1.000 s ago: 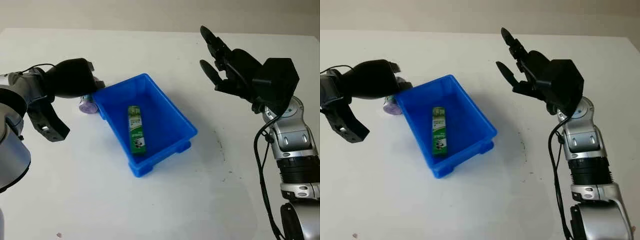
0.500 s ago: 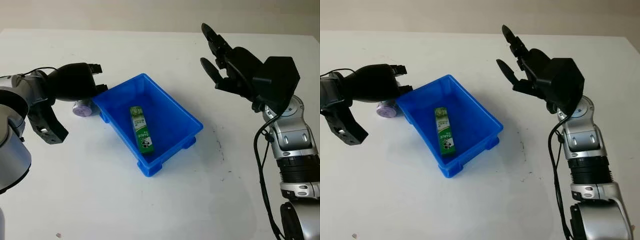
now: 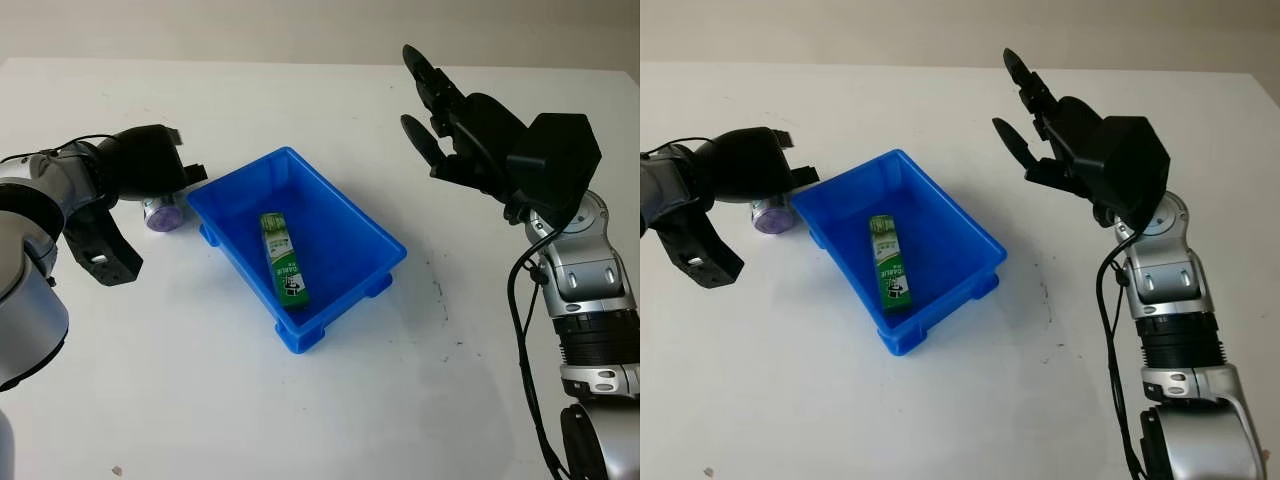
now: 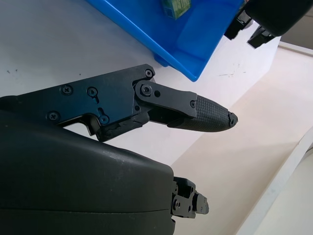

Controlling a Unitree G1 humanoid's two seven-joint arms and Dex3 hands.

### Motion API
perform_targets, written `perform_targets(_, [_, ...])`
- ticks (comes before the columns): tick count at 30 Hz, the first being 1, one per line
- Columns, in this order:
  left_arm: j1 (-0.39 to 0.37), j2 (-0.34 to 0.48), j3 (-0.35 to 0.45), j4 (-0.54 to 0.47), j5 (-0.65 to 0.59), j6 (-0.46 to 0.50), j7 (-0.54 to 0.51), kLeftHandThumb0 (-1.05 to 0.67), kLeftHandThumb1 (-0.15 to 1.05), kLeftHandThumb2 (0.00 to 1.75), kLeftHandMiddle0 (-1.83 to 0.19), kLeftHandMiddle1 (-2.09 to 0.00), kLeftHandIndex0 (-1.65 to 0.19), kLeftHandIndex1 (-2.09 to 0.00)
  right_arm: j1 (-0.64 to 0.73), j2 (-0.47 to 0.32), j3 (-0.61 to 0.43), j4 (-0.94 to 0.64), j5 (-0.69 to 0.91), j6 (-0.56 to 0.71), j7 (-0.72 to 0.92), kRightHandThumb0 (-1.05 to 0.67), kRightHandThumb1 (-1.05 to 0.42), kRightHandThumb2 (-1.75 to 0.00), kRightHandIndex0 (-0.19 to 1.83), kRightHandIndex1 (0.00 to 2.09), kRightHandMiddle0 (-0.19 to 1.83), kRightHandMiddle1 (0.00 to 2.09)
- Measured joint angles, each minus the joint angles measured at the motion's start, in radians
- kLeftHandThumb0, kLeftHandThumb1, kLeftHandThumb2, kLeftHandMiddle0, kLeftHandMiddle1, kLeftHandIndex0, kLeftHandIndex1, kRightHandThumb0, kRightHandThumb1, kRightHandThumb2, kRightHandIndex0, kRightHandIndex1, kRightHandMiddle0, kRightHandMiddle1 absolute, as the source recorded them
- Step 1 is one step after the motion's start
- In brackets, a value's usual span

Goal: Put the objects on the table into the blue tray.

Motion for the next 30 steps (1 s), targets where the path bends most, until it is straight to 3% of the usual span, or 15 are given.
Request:
perform_targets(4, [0.011,0.003,0.021,0.000,-0.027,0.007,0.016,-0.47,1.05,0.27,-0.90,-2.09,-0.25,-2.09,0.000,0.000,0.000,0.000,0.001,0.000,0.000,-0.70,-1.05,-0.64,-0.19,0.02,-0.19,0.04])
perform_targets(7, [0.022,0.005,0.071,0.000,-0.088,0.007,-0.001,-0.45,1.05,0.25,-0.79,-2.09,-0.21,-2.09,0.000,0.000,0.000,0.000,0.003,0.000,0.005,-0.70,-1.05,-0.64,-0.19,0.01,-0.19,0.04])
perform_targets(11, [0.025,0.008,0.153,-0.002,-0.180,0.016,-0.052,-0.35,1.05,0.23,-0.49,-2.09,0.01,-2.00,0.000,0.000,0.000,0.000,0.003,0.000,0.007,-0.70,-1.05,-0.63,-0.19,0.02,-0.18,0.04])
perform_targets(12, [0.024,0.012,0.169,-0.003,-0.193,0.023,-0.071,-0.33,1.05,0.23,-0.36,-2.09,0.00,-1.85,0.000,0.000,0.000,0.000,0.003,0.000,0.007,-0.70,-1.05,-0.63,-0.19,0.02,-0.19,0.05])
perform_targets(13, [0.021,0.017,0.173,-0.003,-0.195,0.033,-0.081,-0.32,1.04,0.17,-0.34,-2.09,-0.06,-1.52,0.000,0.000,0.000,0.000,0.003,0.000,0.007,-0.70,-1.05,-0.63,-0.19,0.02,-0.18,0.05])
perform_targets(15, [0.017,0.028,0.181,-0.003,-0.197,0.046,-0.095,-0.34,1.05,0.21,-0.40,-2.09,-0.14,-1.24,0.000,0.000,-0.001,0.000,0.004,0.000,0.007,-0.71,-1.05,-0.63,-0.19,0.02,-0.19,0.05])
perform_targets(16, [0.017,0.032,0.210,-0.004,-0.230,0.047,-0.116,-0.35,1.05,0.24,-0.40,-2.09,-0.03,-1.58,0.000,0.000,-0.001,0.000,0.004,0.000,0.007,-0.70,-1.05,-0.63,-0.19,0.02,-0.19,0.04])
perform_targets(17, [0.016,0.037,0.247,-0.004,-0.271,0.048,-0.140,-0.35,1.05,0.26,-0.40,-2.09,0.04,-1.77,0.000,0.000,-0.001,0.000,0.004,0.000,0.008,-0.70,-1.05,-0.63,-0.19,0.01,-0.19,0.04])
perform_targets(18, [0.016,0.043,0.278,-0.005,-0.304,0.049,-0.153,-0.36,1.05,0.29,-0.43,-2.09,-0.08,-1.96,0.000,0.000,-0.001,0.000,0.005,0.000,0.009,-0.70,-1.05,-0.63,-0.19,0.01,-0.19,0.04])
perform_targets(20, [0.011,0.063,0.311,-0.009,-0.327,0.049,-0.155,-0.38,1.05,0.35,-0.42,-2.09,-0.17,-2.06,0.000,0.000,-0.001,0.000,0.007,0.000,0.011,-0.70,-1.05,-0.64,-0.19,0.00,-0.19,0.04])
perform_targets(25, [0.007,0.096,0.347,-0.014,-0.342,0.075,-0.191,-0.43,1.05,0.31,-0.29,-2.09,-0.04,-2.09,0.000,0.000,-0.001,0.000,0.012,0.000,0.017,-0.70,-1.05,-0.64,-0.19,0.00,-0.19,0.03])
perform_targets(27, [0.003,0.104,0.353,-0.015,-0.345,0.082,-0.204,-0.37,1.05,0.24,-0.25,-2.09,-0.16,-1.81,0.000,0.000,0.000,0.001,-0.003,-0.008,0.005,-0.67,-1.05,-0.67,-0.16,0.02,-0.16,0.04])
perform_targets(29, [-0.001,0.116,0.348,-0.020,-0.331,0.089,-0.197,-0.37,1.05,0.22,-0.24,-2.09,-0.19,-1.71,0.000,0.000,0.001,0.002,-0.003,-0.026,0.009,-0.66,-1.05,-0.68,-0.18,0.01,-0.18,0.02])
perform_targets(30, [-0.005,0.119,0.338,-0.021,-0.311,0.097,-0.191,-0.37,1.05,0.21,-0.26,-2.09,-0.22,-1.57,0.000,0.000,0.000,0.004,0.001,-0.027,0.015,-0.67,-1.05,-0.67,-0.19,0.00,-0.19,0.01])
